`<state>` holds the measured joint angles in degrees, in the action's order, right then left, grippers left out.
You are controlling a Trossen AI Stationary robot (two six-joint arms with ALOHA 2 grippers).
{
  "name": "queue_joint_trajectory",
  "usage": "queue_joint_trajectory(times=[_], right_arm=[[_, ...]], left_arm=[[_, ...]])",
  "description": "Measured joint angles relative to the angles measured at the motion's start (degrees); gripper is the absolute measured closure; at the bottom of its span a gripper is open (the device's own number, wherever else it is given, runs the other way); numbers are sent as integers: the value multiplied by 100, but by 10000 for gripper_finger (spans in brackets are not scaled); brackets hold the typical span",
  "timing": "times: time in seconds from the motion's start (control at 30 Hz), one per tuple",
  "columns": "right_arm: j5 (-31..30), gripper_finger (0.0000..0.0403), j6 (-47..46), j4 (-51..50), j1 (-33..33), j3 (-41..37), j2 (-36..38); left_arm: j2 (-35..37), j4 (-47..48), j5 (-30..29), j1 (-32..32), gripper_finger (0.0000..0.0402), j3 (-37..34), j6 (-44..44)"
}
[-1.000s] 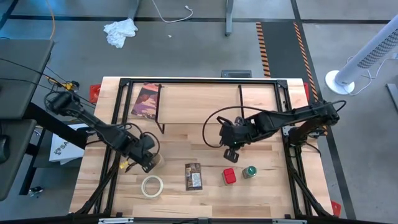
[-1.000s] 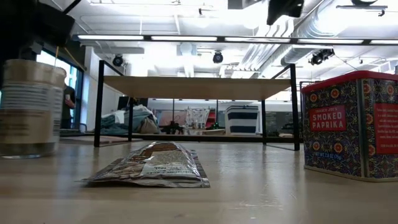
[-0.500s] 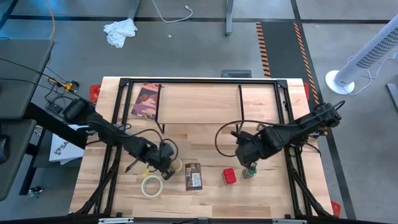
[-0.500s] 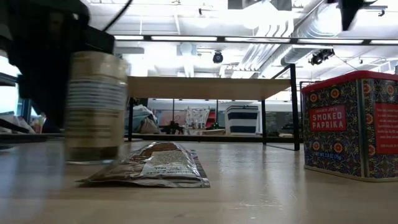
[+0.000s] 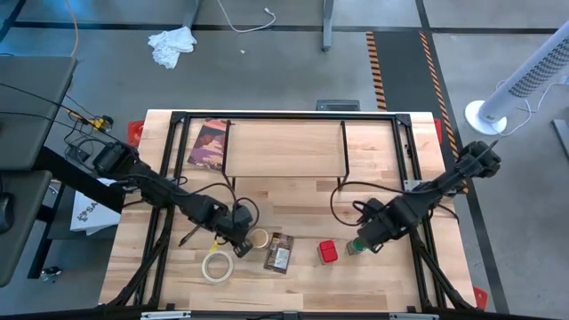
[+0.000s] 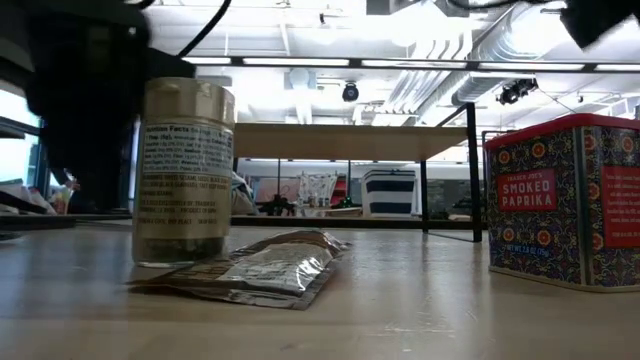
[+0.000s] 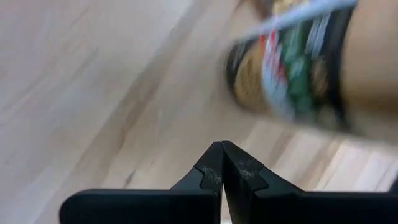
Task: Shelf spices
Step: Adjust the seasoning bottles, cans and bags
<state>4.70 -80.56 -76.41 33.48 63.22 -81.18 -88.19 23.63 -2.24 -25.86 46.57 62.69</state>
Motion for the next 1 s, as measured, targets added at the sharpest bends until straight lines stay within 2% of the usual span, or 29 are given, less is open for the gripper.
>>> queue_joint_trajectory(times=[0.13, 0.23, 0.5, 0.67, 1.0], right_arm=[[-27, 403, -900, 1300, 229, -867, 475], [-223, 403, -1405, 2016, 357, -1318, 650], [-689, 403, -2008, 3996, 454, -1997, 538], [-1284, 403, -2153, 4371, 407, -2044, 440], [-1435, 403, -2113, 4950, 189, -2037, 434]], left_arm=[[-21, 296, 16, -205, 401, -2, 8], [-21, 183, -59, -289, 401, 2, 136], [-182, -60, -338, -279, 401, 2, 175], [-419, -588, -335, -215, 401, 2, 169], [-1090, -2070, 96, -88, 401, -2, 174]])
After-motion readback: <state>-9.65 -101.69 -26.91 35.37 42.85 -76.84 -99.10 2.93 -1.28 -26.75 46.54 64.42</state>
